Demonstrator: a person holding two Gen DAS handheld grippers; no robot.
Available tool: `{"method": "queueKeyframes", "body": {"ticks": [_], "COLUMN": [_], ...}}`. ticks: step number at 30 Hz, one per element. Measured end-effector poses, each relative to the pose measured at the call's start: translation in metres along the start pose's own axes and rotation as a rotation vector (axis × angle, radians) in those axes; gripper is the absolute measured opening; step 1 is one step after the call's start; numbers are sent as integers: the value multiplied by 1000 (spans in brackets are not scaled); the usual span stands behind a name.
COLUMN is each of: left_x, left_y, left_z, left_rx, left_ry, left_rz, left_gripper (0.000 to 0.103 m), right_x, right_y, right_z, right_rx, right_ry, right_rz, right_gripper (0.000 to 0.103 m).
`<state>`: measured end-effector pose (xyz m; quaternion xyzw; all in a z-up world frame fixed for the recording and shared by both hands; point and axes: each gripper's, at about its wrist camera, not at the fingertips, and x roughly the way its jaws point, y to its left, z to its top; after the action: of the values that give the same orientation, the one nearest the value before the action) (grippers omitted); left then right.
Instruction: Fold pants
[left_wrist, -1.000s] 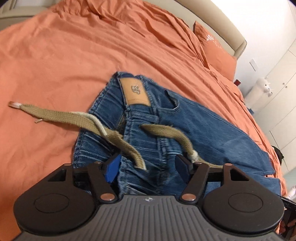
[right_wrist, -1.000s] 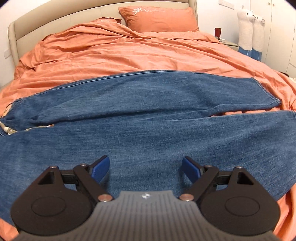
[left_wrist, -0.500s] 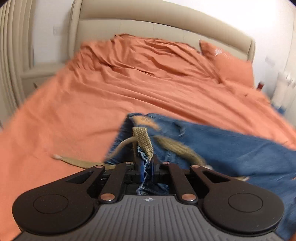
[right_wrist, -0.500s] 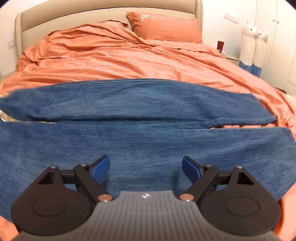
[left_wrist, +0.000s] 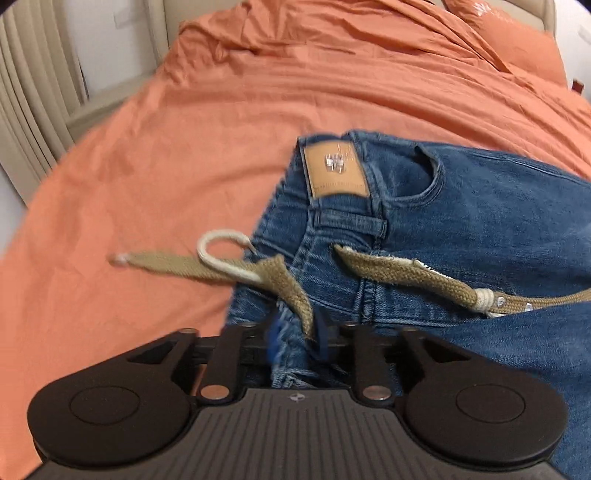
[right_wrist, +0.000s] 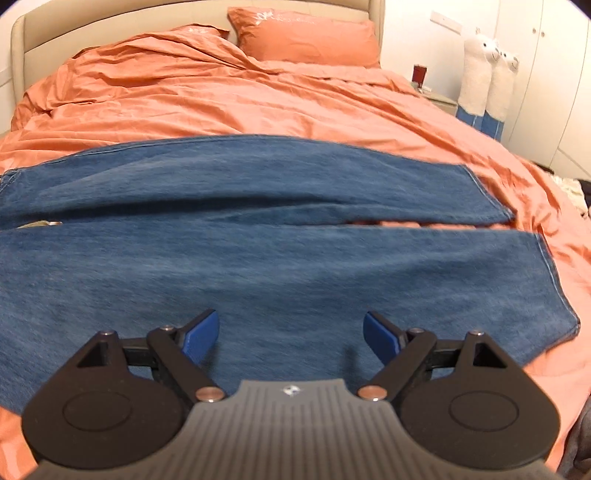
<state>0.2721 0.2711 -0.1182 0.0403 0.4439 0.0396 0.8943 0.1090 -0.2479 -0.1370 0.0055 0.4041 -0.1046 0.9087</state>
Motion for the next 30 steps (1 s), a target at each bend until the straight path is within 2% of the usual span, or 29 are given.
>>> {"method": "queueKeyframes", "body": {"ticks": [4, 6, 12, 16, 18, 21, 24, 26, 27, 30], "left_x": [-37, -54, -95, -115, -118, -115, -107, -101, -96, -83], "left_y": [-9, -18, -60, -86, -98, -116, -127, -131, -133, -143], "left_z": [3, 1, -23, -52, -68, -91, -110, -121, -126, -144], "left_rx": [57, 102, 419, 677, 799, 980, 1092, 1146, 1183, 1287], "left_ry": [-53, -64, -63, -1, 50, 98, 144, 175, 192, 191], "left_rz": [28, -5, -71, -127, -149, -114, -105, -100, -92, -44], "left_gripper": [41, 41, 41, 41, 41, 41, 44, 54, 55, 58], "right_x": [-4, -7, -19, -24, -25, -26, -24, -24, -24, -26], "right_y": [-34, -51, -119, -156, -167, -176, -180, -180, -180, -181], "right_z": [-2, -3, -8, -12, -15, -19, -22, -23, -24, -27], "right_rx": [17, 21, -7, -81, -139, -239, -319, -372, -400, -476], "right_ry": [-8, -4, 16, 58, 74, 97, 118, 121, 124, 126], "right_rz": [-1, -17, -61, -57, -52, -53, -67, -81, -91, -110], "right_gripper": [81, 81, 67, 52, 50, 50, 50, 50, 50, 50]}}
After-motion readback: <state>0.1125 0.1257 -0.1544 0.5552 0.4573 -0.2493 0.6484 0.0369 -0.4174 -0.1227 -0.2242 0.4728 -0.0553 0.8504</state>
